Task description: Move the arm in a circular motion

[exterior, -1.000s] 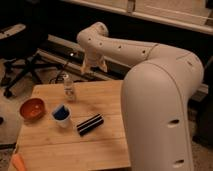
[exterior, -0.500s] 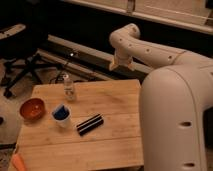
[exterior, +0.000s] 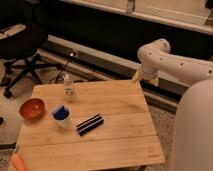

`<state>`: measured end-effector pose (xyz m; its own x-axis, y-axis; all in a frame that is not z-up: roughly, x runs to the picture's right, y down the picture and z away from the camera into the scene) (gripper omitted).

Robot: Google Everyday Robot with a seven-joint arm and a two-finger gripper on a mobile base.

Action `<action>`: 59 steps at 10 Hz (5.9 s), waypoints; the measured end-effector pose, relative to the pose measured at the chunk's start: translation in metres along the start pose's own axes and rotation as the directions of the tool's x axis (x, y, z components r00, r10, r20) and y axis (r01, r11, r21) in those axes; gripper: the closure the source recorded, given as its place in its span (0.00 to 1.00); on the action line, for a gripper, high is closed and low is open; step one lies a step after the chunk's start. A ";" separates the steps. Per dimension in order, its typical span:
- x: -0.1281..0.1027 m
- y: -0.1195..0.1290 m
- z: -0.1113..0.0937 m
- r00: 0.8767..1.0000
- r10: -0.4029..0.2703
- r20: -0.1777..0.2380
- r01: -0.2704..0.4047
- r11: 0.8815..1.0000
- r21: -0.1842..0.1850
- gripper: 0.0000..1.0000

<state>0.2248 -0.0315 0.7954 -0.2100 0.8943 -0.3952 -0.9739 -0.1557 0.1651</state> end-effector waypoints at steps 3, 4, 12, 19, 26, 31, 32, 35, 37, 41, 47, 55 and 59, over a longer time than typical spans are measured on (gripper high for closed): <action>0.051 0.016 -0.026 1.000 -0.022 0.002 0.022 0.999 -0.041 0.20; 0.076 0.020 -0.035 1.000 -0.027 -0.005 0.027 0.999 -0.044 0.20; 0.191 0.133 -0.067 0.991 -0.121 -0.054 0.106 0.968 -0.227 0.20; 0.168 0.296 -0.099 0.881 -0.469 0.067 0.456 0.801 -0.389 0.20; 0.008 0.349 -0.081 0.766 -0.595 0.243 0.642 0.725 -0.249 0.20; -0.068 0.218 -0.029 0.878 -0.445 0.174 0.471 0.869 -0.152 0.20; -0.067 0.176 -0.017 0.912 -0.387 0.135 0.403 0.906 -0.129 0.20; -0.039 0.064 0.000 0.978 -0.205 0.044 0.208 0.976 -0.059 0.20; -0.008 0.022 0.003 0.989 -0.147 -0.009 0.147 0.989 -0.011 0.20; 0.102 0.012 0.002 0.968 -0.191 -0.164 0.199 0.979 0.034 0.20; 0.207 0.107 -0.019 0.892 -0.371 -0.259 0.351 0.928 -0.122 0.20; 0.126 0.349 -0.115 0.646 -0.732 0.217 0.755 0.571 -0.322 0.20; 0.017 0.338 -0.097 0.642 -0.715 0.278 0.766 0.608 -0.208 0.20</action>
<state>-0.1167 -0.1094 0.7564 0.5851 0.8019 -0.1209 -0.7708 0.5036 -0.3901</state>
